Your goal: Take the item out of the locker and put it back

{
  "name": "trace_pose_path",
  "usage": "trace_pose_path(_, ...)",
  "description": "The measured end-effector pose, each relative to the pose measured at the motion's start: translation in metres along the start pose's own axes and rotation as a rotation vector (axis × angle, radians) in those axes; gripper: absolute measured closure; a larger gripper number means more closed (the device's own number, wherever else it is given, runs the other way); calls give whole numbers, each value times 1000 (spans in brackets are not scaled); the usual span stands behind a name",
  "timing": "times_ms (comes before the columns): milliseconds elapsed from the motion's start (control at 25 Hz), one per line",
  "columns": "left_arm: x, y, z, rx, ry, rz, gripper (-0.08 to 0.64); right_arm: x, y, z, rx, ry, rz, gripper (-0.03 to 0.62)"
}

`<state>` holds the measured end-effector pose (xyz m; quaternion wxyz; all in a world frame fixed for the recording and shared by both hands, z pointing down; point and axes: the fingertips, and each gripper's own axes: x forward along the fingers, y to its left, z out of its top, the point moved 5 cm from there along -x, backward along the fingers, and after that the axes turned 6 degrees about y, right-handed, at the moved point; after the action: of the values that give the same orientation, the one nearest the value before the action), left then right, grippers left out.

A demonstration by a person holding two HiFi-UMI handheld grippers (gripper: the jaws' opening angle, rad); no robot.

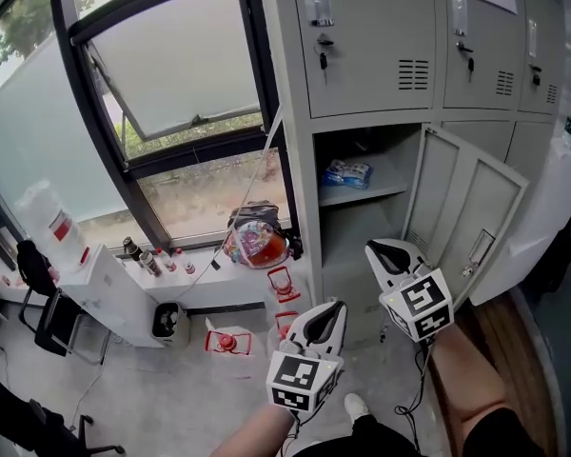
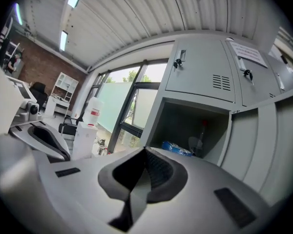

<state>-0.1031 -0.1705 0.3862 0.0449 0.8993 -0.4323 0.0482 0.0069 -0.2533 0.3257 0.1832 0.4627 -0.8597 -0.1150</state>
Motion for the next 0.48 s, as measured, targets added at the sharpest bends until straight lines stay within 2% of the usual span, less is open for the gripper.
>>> trace_pose_path(240,33,15,7,-3,1,6,543,43,-33,-4,-49,43,1,537)
trace_pose_path(320,43,19,8,-4,3,5,543,55,-44,-6,-55,51,4,479)
trace_pose_path(480,61,27,11,0,3,3,543,78,-66,-7,-103,78,-26,477)
